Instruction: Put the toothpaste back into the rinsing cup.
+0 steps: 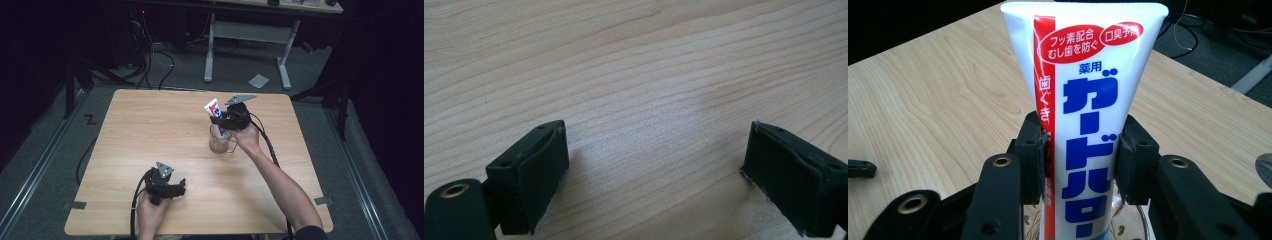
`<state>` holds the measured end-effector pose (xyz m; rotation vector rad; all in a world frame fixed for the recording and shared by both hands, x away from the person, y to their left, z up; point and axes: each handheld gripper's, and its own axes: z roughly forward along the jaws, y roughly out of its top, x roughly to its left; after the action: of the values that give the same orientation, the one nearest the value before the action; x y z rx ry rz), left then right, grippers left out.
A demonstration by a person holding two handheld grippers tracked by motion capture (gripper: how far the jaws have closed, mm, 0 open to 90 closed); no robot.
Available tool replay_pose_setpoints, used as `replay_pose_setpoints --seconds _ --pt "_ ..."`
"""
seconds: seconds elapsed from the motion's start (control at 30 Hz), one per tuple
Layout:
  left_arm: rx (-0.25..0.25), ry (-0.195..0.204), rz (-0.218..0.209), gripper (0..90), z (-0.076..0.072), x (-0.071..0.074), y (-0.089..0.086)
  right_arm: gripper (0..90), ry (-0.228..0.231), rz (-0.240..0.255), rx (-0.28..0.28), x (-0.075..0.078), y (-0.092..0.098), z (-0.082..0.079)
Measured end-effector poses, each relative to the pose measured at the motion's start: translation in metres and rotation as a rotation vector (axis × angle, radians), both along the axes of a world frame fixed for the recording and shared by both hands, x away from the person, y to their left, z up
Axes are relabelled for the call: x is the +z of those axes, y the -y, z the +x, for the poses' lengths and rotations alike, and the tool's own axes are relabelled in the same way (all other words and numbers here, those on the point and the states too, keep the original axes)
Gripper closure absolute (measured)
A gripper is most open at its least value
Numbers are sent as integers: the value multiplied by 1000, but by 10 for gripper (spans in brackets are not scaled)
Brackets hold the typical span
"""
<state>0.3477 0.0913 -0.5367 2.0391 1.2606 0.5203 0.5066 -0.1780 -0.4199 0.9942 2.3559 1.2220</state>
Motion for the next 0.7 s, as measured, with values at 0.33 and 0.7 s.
replay_pose_setpoints --seconds 0.33,0.7 --pt "1 1 -1 110 0 0 0 614 -8 -17 5 -4 -1 -1" --pt "1 1 -2 110 0 0 0 611 -20 -26 6 -10 3 -3"
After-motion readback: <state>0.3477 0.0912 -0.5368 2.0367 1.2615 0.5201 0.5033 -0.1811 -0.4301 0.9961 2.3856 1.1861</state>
